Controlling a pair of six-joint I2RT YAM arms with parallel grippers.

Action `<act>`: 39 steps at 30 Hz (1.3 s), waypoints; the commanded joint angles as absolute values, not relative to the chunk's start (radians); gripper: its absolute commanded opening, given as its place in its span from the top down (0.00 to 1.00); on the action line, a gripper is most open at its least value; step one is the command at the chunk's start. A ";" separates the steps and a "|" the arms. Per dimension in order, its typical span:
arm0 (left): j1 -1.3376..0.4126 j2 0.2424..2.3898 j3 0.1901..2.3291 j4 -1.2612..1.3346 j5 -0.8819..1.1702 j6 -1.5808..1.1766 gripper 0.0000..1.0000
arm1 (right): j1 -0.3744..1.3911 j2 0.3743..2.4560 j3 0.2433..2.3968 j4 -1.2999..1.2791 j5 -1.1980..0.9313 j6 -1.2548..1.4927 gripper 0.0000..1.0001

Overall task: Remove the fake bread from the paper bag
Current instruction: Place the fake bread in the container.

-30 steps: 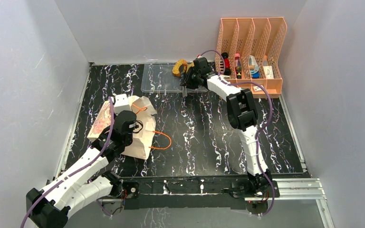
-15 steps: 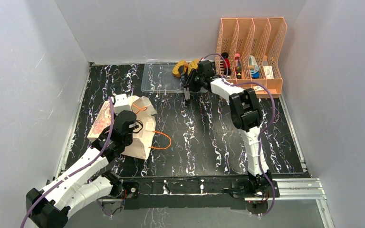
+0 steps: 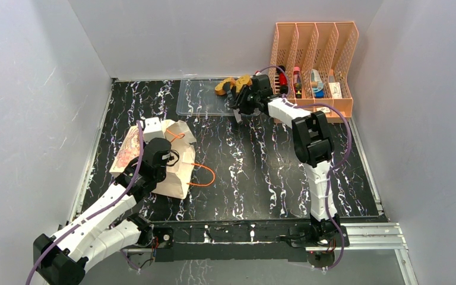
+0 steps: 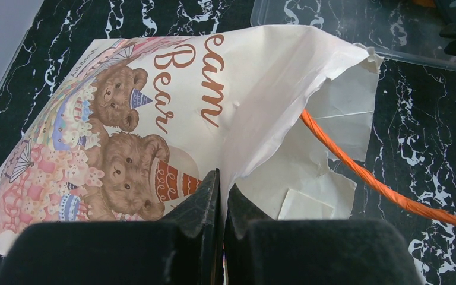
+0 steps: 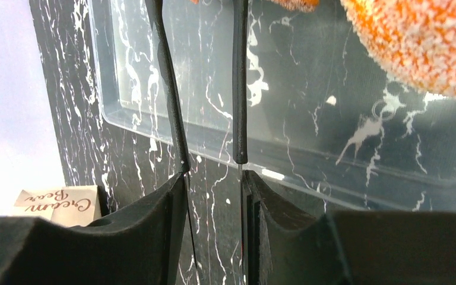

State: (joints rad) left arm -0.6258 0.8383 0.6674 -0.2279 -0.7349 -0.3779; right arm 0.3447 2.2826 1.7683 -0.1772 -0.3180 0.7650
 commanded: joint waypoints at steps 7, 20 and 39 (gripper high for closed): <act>-0.624 0.833 0.670 -0.195 -0.732 -0.376 1.00 | 0.335 2.099 1.646 -0.068 -0.332 0.772 0.66; -0.624 0.808 0.665 -0.160 -0.684 -0.339 1.00 | 0.336 1.797 1.308 -0.009 -0.354 0.734 0.68; -0.623 0.741 0.605 0.016 -0.340 -0.055 1.00 | 0.501 1.054 0.835 -0.122 -0.340 0.723 0.72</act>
State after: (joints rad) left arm -0.6254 0.7788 0.6201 -0.0532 -0.4210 -0.1211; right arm 0.4351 1.1873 0.8509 -0.1051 -0.3428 0.7189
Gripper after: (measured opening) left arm 0.016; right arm 0.286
